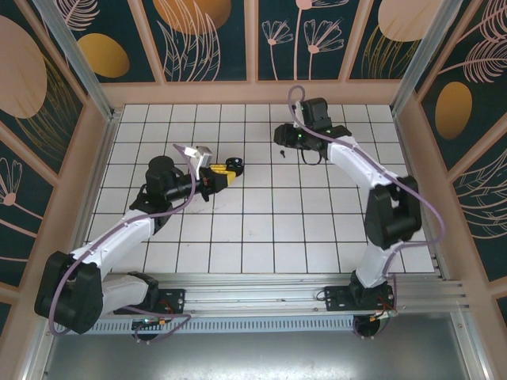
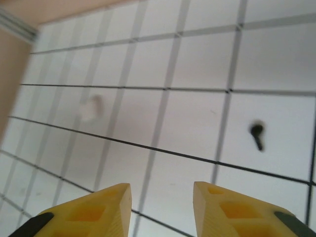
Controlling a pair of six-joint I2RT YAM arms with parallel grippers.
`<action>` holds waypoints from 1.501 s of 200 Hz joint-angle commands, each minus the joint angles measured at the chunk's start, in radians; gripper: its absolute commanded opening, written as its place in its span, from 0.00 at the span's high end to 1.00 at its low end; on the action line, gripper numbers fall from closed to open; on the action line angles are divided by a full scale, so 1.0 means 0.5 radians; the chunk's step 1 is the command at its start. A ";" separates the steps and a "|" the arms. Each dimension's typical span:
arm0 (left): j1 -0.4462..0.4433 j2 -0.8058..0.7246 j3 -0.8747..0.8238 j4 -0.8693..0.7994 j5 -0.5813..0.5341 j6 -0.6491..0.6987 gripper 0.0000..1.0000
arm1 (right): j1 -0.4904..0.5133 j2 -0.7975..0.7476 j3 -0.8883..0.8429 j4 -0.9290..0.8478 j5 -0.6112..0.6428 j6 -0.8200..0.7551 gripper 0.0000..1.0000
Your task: Insert wireless bluetooth earbuds into charging case
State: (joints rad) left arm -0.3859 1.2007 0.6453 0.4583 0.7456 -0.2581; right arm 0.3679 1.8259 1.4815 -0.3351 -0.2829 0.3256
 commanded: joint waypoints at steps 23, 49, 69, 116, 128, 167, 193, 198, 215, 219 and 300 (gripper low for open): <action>0.005 0.067 -0.033 0.016 -0.038 0.071 0.98 | -0.162 0.503 0.336 -0.111 -0.107 -0.015 0.68; 0.004 0.129 -0.026 0.046 -0.027 0.065 0.98 | -0.187 0.766 0.590 -0.196 -0.097 -0.074 0.66; 0.005 0.186 -0.014 0.074 -0.012 0.058 0.98 | -0.178 0.910 0.756 -0.271 -0.070 -0.117 0.62; 0.005 0.289 0.043 0.082 0.003 0.077 0.98 | -0.136 1.071 0.894 -0.351 0.004 -0.157 0.64; 0.005 0.295 0.044 0.080 0.008 0.080 0.99 | -0.123 1.084 0.886 -0.351 0.019 -0.156 0.65; 0.003 0.288 0.025 0.080 0.021 0.082 0.99 | -0.068 1.079 0.788 -0.351 0.065 -0.152 0.69; 0.005 0.253 0.000 0.101 0.030 0.065 0.98 | -0.033 1.028 0.678 -0.334 0.115 -0.119 0.73; 0.007 0.243 -0.006 0.099 0.031 0.062 0.98 | -0.030 1.011 0.652 -0.323 0.120 -0.110 0.75; 0.005 0.197 -0.027 0.100 0.025 0.062 0.98 | -0.013 0.962 0.551 -0.288 0.146 -0.060 0.78; 0.002 0.187 -0.034 0.099 0.024 0.059 0.98 | -0.009 0.950 0.531 -0.280 0.152 -0.049 0.79; 0.005 0.019 -0.131 0.108 0.022 -0.008 0.97 | 0.093 0.530 -0.185 -0.078 0.184 0.218 0.81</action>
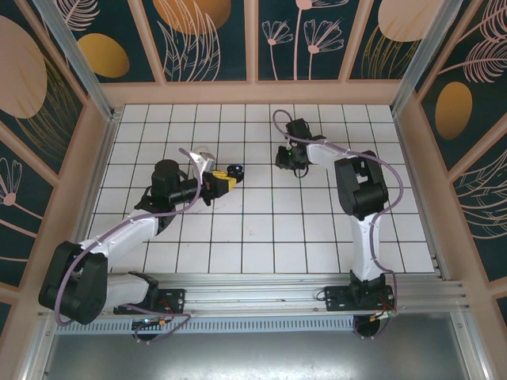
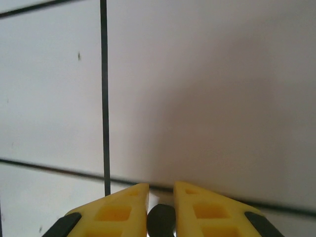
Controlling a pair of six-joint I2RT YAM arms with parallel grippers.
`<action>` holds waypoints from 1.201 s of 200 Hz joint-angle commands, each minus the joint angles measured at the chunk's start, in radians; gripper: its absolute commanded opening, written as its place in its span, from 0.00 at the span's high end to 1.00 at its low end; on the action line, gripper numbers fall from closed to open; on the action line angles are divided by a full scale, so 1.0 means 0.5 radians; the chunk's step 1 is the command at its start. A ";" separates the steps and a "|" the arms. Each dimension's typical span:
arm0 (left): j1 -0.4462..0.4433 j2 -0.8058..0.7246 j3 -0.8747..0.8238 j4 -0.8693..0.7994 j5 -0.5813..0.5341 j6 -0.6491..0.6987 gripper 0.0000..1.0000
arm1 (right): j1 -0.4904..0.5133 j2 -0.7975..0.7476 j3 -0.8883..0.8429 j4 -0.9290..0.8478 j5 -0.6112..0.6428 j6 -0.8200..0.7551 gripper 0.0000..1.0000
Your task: Insert wireless bluetooth earbuds into charging case
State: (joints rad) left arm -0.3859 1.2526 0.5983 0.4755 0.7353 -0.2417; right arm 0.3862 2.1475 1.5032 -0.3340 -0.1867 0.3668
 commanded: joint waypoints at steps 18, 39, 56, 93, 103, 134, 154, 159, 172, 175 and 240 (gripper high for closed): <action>0.005 -0.141 -0.067 0.065 0.031 -0.055 0.97 | 0.116 -0.216 -0.363 -0.062 -0.025 0.197 0.81; 0.003 -0.206 -0.106 0.040 0.006 -0.063 0.97 | 0.190 -0.330 -0.501 -0.028 -0.050 0.314 0.79; 0.004 -0.248 -0.126 0.025 -0.011 -0.061 0.96 | 0.213 -0.417 -0.579 0.008 -0.103 0.421 0.74; 0.005 -0.273 -0.117 0.010 -0.029 -0.059 0.96 | 0.179 -0.556 -0.590 0.017 -0.245 0.526 0.65; 0.003 -0.272 -0.111 0.006 -0.032 -0.055 0.96 | 0.156 -0.582 -0.590 0.024 -0.303 0.539 0.65; 0.005 -0.266 -0.111 0.018 -0.036 -0.062 0.96 | 0.102 -0.612 -0.604 0.011 -0.271 0.486 0.66; 0.005 -0.259 -0.114 0.024 -0.036 -0.063 0.96 | 0.088 -0.585 -0.639 0.008 -0.200 0.429 0.71; 0.006 -0.258 -0.113 0.025 -0.037 -0.062 0.96 | 0.086 -0.572 -0.646 0.008 -0.179 0.419 0.72; 0.003 -0.254 -0.114 0.022 -0.034 -0.059 0.96 | 0.088 -0.536 -0.660 0.010 -0.166 0.392 0.73; 0.004 -0.256 -0.114 0.020 -0.033 -0.060 0.96 | 0.087 -0.531 -0.665 0.015 -0.173 0.387 0.73; 0.004 -0.233 -0.101 0.012 -0.035 -0.052 0.96 | 0.217 -0.542 -0.612 0.109 -0.202 0.017 0.70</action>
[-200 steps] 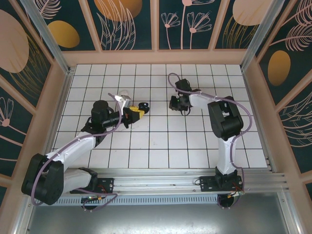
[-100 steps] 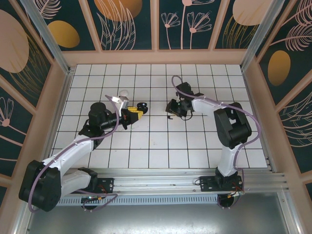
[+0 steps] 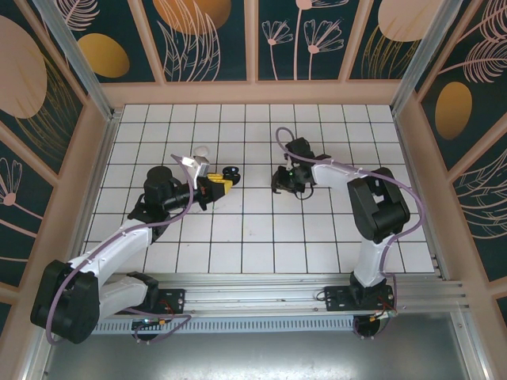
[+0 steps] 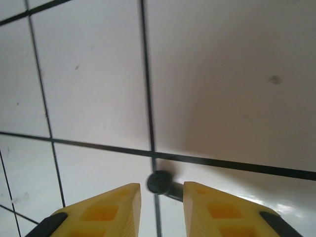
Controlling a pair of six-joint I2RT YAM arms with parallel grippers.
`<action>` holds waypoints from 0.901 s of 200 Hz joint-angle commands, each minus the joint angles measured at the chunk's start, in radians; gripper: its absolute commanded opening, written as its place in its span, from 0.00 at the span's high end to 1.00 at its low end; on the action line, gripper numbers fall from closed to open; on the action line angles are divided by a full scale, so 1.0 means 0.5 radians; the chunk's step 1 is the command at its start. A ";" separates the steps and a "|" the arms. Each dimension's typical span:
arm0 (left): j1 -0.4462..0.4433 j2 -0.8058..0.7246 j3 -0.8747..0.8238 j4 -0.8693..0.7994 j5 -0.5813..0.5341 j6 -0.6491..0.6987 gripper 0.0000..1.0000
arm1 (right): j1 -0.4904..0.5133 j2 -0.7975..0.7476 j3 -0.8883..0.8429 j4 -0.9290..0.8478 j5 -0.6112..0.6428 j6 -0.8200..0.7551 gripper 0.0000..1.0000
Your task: Insert wireless bluetooth earbuds into charging case
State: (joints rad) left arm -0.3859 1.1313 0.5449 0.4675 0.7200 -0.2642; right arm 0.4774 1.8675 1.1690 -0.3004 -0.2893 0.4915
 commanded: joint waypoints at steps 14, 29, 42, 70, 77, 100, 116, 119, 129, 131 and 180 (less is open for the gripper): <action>0.005 0.011 0.008 0.028 -0.003 -0.011 0.96 | 0.034 0.048 0.105 -0.006 0.012 -0.359 0.69; 0.005 0.008 0.006 0.020 -0.003 -0.007 0.96 | 0.030 0.087 0.177 -0.085 0.054 -0.485 0.68; 0.005 0.002 -0.001 0.013 -0.004 -0.007 0.96 | 0.024 0.113 0.225 -0.116 0.036 -0.598 0.66; 0.006 -0.004 -0.010 0.013 -0.002 -0.017 0.96 | 0.018 0.187 0.322 -0.162 -0.106 -0.826 0.65; 0.005 -0.004 -0.011 0.018 0.007 -0.020 0.96 | 0.016 0.217 0.359 -0.191 -0.126 -0.871 0.65; 0.004 -0.011 -0.010 0.010 0.016 -0.016 0.96 | 0.017 0.315 0.476 -0.311 -0.154 -0.983 0.65; 0.005 -0.016 -0.007 -0.004 0.014 -0.010 0.95 | 0.013 0.358 0.519 -0.369 -0.168 -1.038 0.65; 0.006 -0.016 -0.007 -0.007 0.011 -0.010 0.95 | 0.013 0.362 0.524 -0.376 -0.174 -1.046 0.65; 0.005 -0.014 -0.004 -0.014 0.009 -0.006 0.95 | 0.014 0.374 0.533 -0.401 -0.184 -1.074 0.65; 0.004 -0.014 -0.002 -0.015 0.007 -0.006 0.95 | 0.014 0.376 0.536 -0.406 -0.185 -1.077 0.65; 0.005 0.008 0.008 -0.004 0.017 -0.010 0.95 | 0.017 0.403 0.503 -0.489 -0.126 -1.136 0.65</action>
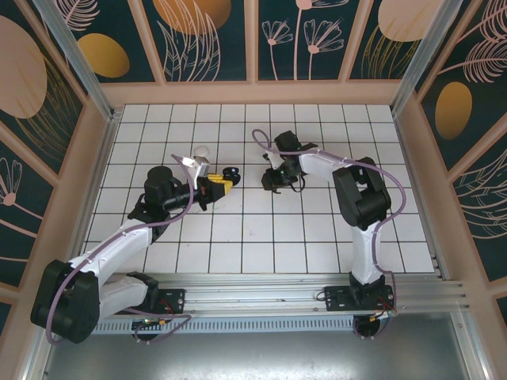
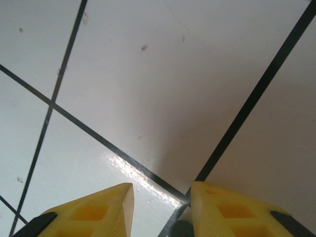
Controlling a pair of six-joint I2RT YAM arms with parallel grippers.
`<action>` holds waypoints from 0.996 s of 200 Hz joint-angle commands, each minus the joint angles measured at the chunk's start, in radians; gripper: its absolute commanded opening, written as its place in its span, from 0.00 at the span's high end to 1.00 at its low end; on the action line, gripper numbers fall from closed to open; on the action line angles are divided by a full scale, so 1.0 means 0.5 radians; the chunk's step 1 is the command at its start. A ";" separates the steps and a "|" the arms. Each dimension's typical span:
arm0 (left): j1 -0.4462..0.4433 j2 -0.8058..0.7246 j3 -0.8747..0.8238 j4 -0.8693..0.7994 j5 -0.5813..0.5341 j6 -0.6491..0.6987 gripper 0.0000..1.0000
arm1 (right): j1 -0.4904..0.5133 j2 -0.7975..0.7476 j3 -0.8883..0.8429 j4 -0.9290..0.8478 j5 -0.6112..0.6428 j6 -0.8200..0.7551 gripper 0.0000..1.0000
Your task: Insert wireless bluetooth earbuds into charging case
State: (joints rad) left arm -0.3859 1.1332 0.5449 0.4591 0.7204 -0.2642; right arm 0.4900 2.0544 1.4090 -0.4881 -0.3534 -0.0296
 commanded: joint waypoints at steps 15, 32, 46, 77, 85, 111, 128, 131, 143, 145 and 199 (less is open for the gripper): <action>0.005 0.007 0.008 0.029 0.026 -0.020 0.95 | -0.006 0.020 0.000 -0.119 0.015 -0.103 0.65; 0.003 0.007 0.014 0.033 0.030 -0.021 0.95 | 0.002 -0.003 -0.027 -0.124 0.036 -0.109 0.65; 0.004 0.007 0.015 0.033 0.030 -0.026 0.95 | 0.007 -0.024 -0.045 -0.127 0.053 -0.116 0.65; 0.005 0.004 0.018 0.032 0.029 -0.027 0.95 | 0.018 -0.038 -0.053 -0.151 0.136 -0.124 0.66; 0.005 0.004 0.018 0.030 0.026 -0.026 0.95 | 0.022 -0.035 -0.048 -0.166 0.164 -0.123 0.66; 0.003 0.004 0.025 0.027 0.028 -0.031 0.95 | 0.031 -0.040 -0.038 -0.201 0.204 -0.134 0.68; 0.005 0.001 0.027 0.027 0.030 -0.034 0.95 | 0.032 -0.050 -0.044 -0.215 0.224 -0.139 0.68; 0.005 0.001 0.028 0.027 0.029 -0.036 0.95 | 0.033 -0.053 -0.043 -0.219 0.230 -0.140 0.68; 0.005 0.001 0.028 0.024 0.028 -0.041 0.95 | 0.038 -0.056 -0.042 -0.232 0.251 -0.143 0.69; 0.005 0.001 0.029 0.021 0.027 -0.040 0.95 | 0.036 -0.056 -0.044 -0.234 0.254 -0.146 0.69; 0.005 -0.010 0.030 0.005 0.025 -0.039 0.95 | 0.054 -0.066 -0.038 -0.276 0.299 -0.146 0.72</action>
State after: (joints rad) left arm -0.3859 1.1332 0.5449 0.4595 0.7235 -0.2684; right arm 0.5110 2.0464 1.4048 -0.5301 -0.2512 -0.0814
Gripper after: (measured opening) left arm 0.143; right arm 0.285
